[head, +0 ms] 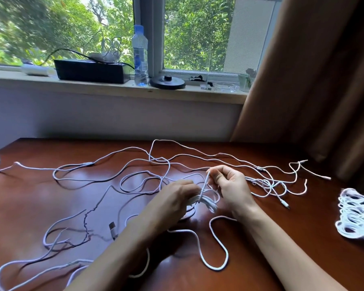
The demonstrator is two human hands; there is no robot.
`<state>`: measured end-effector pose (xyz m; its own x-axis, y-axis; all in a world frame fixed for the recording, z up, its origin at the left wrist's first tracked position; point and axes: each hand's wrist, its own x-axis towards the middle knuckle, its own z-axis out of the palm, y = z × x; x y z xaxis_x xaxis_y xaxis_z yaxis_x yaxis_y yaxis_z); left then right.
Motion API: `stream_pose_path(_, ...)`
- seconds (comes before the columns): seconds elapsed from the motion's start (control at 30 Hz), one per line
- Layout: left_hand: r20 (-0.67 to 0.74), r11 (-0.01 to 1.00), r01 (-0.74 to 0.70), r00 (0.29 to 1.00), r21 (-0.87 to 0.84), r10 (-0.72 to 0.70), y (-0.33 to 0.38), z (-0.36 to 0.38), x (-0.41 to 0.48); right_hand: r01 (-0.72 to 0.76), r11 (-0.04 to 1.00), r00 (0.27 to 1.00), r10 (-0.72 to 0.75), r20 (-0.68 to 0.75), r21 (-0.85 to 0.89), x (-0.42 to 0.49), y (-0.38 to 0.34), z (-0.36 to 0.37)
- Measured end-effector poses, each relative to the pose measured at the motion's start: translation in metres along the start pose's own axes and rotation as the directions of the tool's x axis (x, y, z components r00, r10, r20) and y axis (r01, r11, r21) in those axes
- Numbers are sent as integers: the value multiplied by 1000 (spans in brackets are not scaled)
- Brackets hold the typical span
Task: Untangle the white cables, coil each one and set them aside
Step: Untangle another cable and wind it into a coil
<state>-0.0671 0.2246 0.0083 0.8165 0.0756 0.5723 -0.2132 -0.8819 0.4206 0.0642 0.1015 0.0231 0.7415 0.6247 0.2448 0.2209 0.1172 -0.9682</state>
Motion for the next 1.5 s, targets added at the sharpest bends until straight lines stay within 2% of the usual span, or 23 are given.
stream_pose_path(0.2,-56,986,25,998,-164,-35,16,1,-1,-28,1000,997,28,-76,12,7,3,-10)
stream_pose_path(0.47,76,921,164,986,-353,-147,23,2,-4,-25,1000,1000,25,-15,-2,7,7,-10)
stream_pose_path(0.63,86,808,251,966,-532,-243,27,2,-4,-41,999,999,41,-11,34,7,8,-10)
stream_pose_path(0.8,-8,723,251,942,-644,-334,29,-2,0,-48,990,998,53,38,-134,9,21,-11)
stream_pose_path(0.93,-80,644,290,873,-708,-481,21,1,1,36,943,989,15,150,-332,2,16,-14)
stream_pose_path(1.03,-112,645,359,814,-674,-570,15,0,3,50,924,965,53,257,-379,-4,13,-10)
stream_pose_path(1.1,-148,681,415,780,-603,-607,12,-3,2,90,914,939,53,338,-395,-8,12,-7)
stream_pose_path(1.2,-273,788,479,757,-386,-593,7,-6,0,187,909,896,-2,444,-373,-12,11,-3)
stream_pose_path(1.33,-387,833,523,741,-182,-549,-1,-5,-1,373,818,841,-98,532,-438,-12,12,3)
stream_pose_path(1.43,-411,842,521,743,-141,-529,-2,-5,-1,448,758,827,-149,543,-474,-13,15,3)
stream_pose_path(1.5,-384,817,552,727,-167,-570,-5,-6,-1,502,693,828,-213,518,-517,-13,16,2)
